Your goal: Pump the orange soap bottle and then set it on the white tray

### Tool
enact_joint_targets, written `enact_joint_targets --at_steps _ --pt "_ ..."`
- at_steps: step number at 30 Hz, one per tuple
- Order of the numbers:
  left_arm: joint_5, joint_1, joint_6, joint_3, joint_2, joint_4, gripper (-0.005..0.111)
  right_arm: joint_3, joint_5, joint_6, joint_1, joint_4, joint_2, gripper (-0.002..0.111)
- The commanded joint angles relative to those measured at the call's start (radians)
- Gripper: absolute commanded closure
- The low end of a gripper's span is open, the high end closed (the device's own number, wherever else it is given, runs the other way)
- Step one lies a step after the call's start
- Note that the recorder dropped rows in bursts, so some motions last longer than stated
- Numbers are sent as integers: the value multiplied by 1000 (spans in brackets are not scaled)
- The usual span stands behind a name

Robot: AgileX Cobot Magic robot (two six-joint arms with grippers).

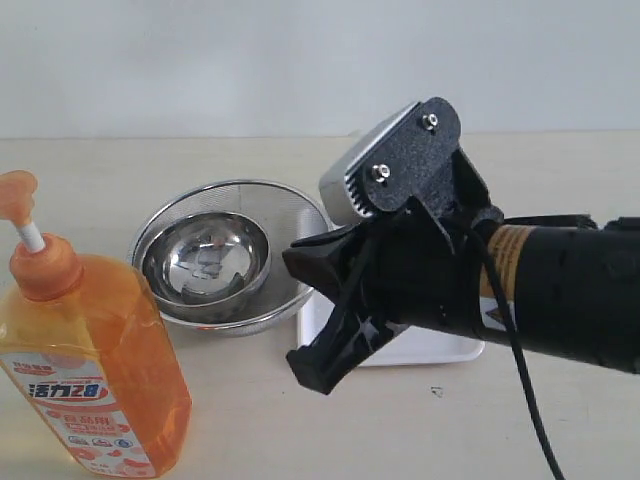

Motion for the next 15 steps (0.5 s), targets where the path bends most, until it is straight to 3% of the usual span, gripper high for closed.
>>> enact_joint_targets --at_steps 1,5,15 --pt "-26 -4 2 22 -1 35 102 52 -200 111 -2 -166 -7 109" --pt "-24 -4 2 35 -1 42 102 60 -275 176 -2 -253 -7 109" --pt "-61 -4 2 58 106 158 102 60 -205 203 -2 -255 -7 109"
